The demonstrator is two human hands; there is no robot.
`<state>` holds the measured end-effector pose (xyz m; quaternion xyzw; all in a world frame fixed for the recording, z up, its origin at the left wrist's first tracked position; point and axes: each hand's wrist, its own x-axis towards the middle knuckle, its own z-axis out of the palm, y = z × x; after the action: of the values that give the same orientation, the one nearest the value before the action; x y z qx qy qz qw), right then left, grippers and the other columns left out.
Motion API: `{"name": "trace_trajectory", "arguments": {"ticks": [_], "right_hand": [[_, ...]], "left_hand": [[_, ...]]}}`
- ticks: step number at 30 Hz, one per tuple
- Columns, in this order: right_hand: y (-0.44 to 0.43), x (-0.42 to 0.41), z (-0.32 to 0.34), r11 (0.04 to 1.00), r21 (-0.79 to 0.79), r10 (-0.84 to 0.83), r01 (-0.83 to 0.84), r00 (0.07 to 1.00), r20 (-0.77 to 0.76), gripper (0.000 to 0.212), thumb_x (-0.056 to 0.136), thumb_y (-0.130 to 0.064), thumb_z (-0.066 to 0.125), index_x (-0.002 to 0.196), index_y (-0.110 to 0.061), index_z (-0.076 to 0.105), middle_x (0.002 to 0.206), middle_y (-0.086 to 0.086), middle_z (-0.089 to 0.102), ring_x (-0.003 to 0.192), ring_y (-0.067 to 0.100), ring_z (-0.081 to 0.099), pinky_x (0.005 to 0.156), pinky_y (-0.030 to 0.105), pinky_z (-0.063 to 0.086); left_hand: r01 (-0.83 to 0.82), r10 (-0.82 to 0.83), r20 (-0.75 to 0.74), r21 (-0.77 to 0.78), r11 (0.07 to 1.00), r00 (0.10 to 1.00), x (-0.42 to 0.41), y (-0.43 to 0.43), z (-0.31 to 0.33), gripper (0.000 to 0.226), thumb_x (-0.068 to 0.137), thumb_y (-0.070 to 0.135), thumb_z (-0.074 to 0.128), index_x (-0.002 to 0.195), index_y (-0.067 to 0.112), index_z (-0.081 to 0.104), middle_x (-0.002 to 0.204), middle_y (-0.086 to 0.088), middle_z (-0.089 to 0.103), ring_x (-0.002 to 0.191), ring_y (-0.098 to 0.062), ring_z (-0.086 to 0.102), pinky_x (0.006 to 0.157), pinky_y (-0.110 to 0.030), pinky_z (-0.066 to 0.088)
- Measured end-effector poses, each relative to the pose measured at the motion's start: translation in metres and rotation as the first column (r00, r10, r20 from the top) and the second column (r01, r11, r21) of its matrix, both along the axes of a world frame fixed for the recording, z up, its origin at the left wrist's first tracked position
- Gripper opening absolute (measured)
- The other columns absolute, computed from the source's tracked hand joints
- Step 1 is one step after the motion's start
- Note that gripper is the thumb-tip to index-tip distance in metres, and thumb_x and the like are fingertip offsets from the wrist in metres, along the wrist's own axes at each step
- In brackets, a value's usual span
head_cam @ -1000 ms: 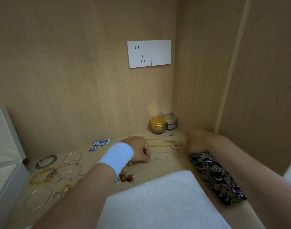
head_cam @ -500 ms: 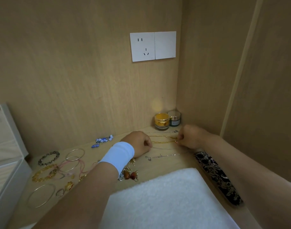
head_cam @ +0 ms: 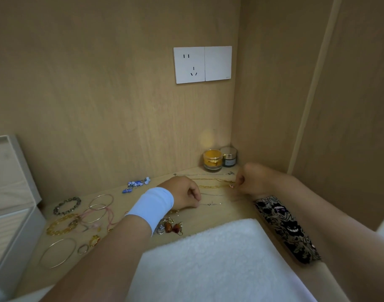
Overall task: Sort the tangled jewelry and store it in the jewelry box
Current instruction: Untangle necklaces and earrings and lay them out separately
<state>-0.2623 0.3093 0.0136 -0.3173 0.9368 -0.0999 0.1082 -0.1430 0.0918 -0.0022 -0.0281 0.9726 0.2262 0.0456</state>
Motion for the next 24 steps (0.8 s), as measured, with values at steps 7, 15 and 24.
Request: {"name": "trace_trajectory", "arguments": {"ticks": [7, 15, 24], "right_hand": [[-0.095, 0.066, 0.02, 0.832, -0.533, 0.217, 0.154, 0.793, 0.568, 0.02, 0.092, -0.002, 0.049, 0.095, -0.012, 0.066, 0.077, 0.004, 0.064, 0.06, 0.013, 0.047, 0.052, 0.025, 0.032], [-0.171, 0.104, -0.016, 0.803, -0.542, 0.276, 0.246, 0.653, 0.705, 0.025, 0.09, 0.003, 0.041, 0.086, -0.012, 0.061, 0.071, 0.005, 0.064, 0.061, 0.018, 0.058, 0.063, 0.03, 0.044], [-0.181, 0.099, -0.003, 0.78, -0.619, 0.308, 0.094, 0.803, 0.511, 0.025, 0.094, 0.004, 0.048, 0.09, -0.011, 0.068, 0.081, 0.007, 0.071, 0.068, 0.02, 0.065, 0.066, 0.031, 0.052]], "left_hand": [[-0.159, 0.167, -0.123, 0.071, 0.985, 0.978, 0.042, -0.06, 0.026, 0.012, 0.089, 0.028, 0.068, 0.08, 0.036, 0.072, 0.09, 0.017, 0.07, 0.087, -0.003, 0.064, 0.088, -0.027, 0.05], [-0.304, 0.316, -0.147, 0.097, 0.948, 0.937, 0.099, -0.108, 0.002, 0.016, 0.089, 0.026, 0.065, 0.078, 0.035, 0.07, 0.09, 0.013, 0.072, 0.09, -0.009, 0.066, 0.089, -0.026, 0.05], [-0.337, 0.344, -0.027, 0.143, 0.93, 0.939, 0.112, -0.114, -0.002, 0.014, 0.077, 0.042, 0.077, 0.087, 0.033, 0.072, 0.086, 0.016, 0.069, 0.083, -0.004, 0.065, 0.084, -0.024, 0.052]]}}
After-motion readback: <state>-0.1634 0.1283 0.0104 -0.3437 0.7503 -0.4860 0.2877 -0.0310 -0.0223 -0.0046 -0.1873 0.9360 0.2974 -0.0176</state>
